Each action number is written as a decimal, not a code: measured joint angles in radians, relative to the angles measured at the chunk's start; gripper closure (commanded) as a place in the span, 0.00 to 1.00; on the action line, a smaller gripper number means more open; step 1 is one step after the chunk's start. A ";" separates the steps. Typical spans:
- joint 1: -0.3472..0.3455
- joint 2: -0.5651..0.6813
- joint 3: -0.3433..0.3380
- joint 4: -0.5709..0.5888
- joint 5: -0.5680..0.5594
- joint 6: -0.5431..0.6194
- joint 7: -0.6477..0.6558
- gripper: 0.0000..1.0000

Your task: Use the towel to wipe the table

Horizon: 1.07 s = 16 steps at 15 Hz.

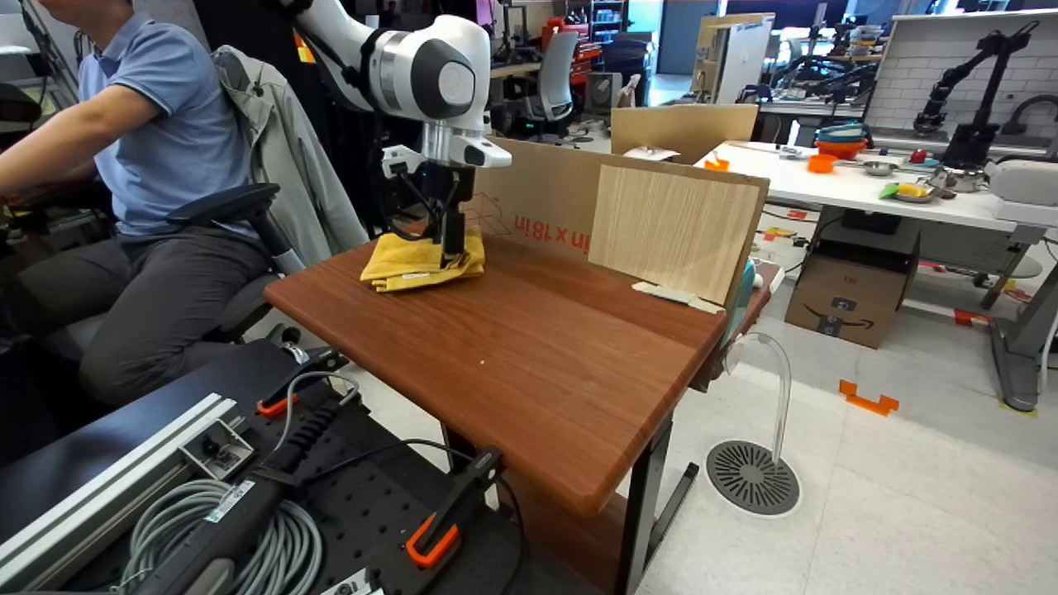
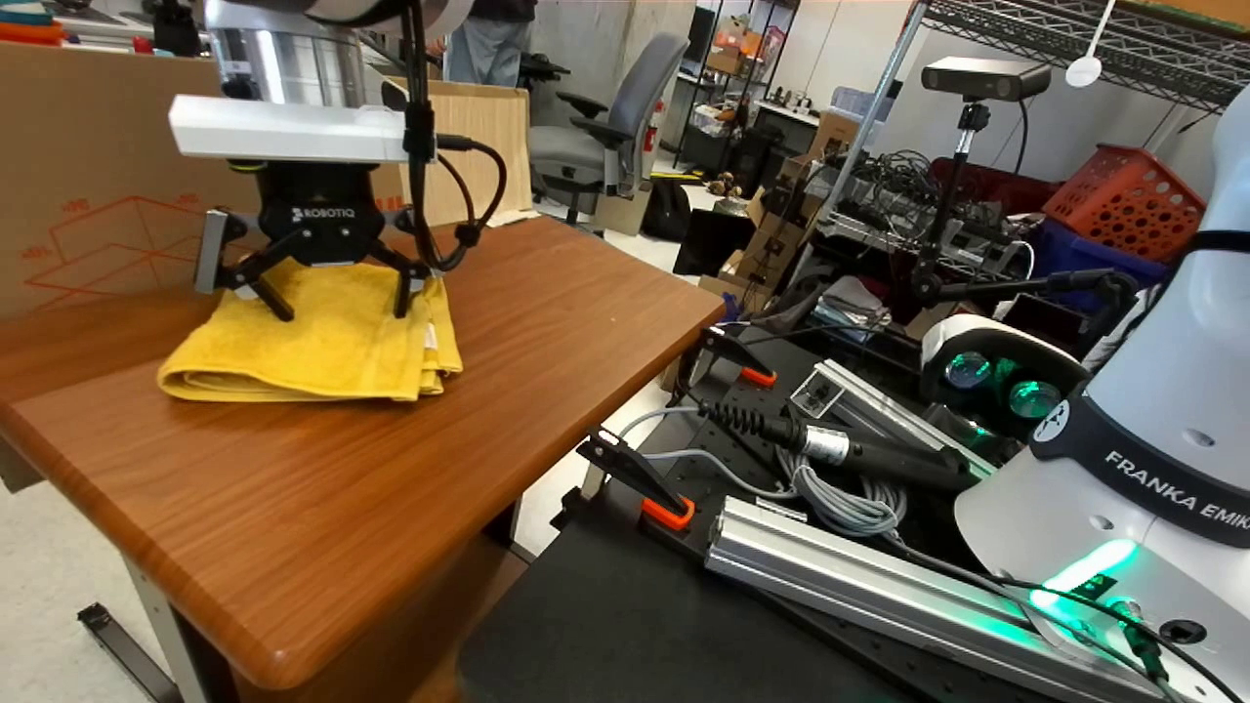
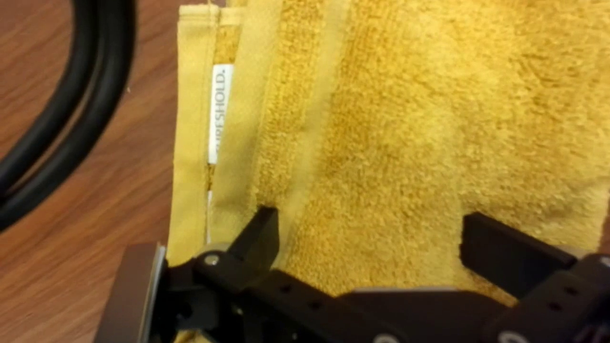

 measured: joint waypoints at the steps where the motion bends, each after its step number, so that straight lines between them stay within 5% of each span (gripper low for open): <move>1: -0.001 -0.001 -0.018 -0.007 -0.004 0.000 0.002 0.00; 8: -0.072 -0.065 -0.154 -0.151 -0.028 -0.014 0.000 0.00; 16: -0.184 -0.155 -0.184 -0.284 -0.026 0.061 -0.044 0.00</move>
